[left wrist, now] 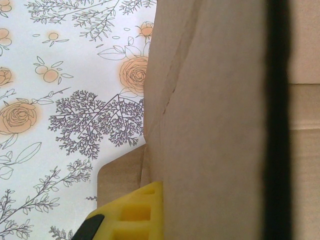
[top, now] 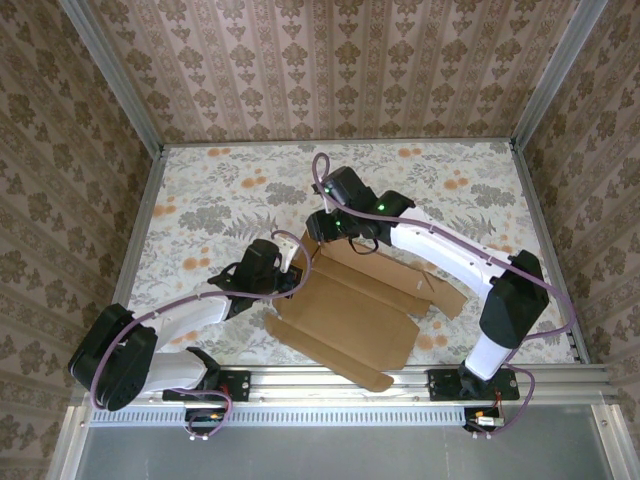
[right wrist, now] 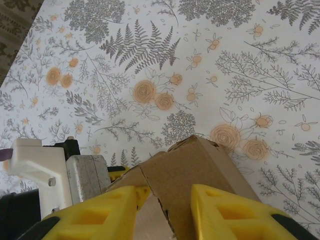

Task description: Fold the paper box

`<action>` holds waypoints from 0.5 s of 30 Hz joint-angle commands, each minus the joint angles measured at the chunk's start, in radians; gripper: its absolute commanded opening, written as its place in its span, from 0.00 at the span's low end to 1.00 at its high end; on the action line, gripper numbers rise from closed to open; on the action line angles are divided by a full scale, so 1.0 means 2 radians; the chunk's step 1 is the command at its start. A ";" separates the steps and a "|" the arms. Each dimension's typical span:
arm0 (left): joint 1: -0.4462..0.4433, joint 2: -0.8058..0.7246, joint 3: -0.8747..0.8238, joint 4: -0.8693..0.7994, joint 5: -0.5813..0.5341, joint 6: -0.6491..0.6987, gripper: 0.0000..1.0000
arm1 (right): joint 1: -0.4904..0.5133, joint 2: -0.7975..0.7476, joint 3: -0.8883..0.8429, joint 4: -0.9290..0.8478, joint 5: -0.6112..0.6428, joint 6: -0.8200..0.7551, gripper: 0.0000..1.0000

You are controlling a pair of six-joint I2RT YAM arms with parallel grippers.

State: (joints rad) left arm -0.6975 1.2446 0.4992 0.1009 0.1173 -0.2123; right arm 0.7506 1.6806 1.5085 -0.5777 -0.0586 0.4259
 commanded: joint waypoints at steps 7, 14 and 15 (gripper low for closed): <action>0.003 0.013 -0.002 -0.051 0.013 0.001 0.00 | -0.019 -0.043 -0.058 0.071 -0.067 0.035 0.34; 0.003 0.013 -0.002 -0.052 0.015 0.001 0.00 | -0.044 -0.050 -0.100 0.130 -0.148 0.067 0.42; 0.003 0.013 -0.003 -0.051 0.015 0.001 0.00 | -0.045 -0.052 -0.103 0.134 -0.152 0.070 0.43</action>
State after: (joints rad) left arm -0.6975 1.2446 0.4992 0.1009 0.1207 -0.2123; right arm 0.6678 1.6070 1.3342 -0.3668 -0.2680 0.5247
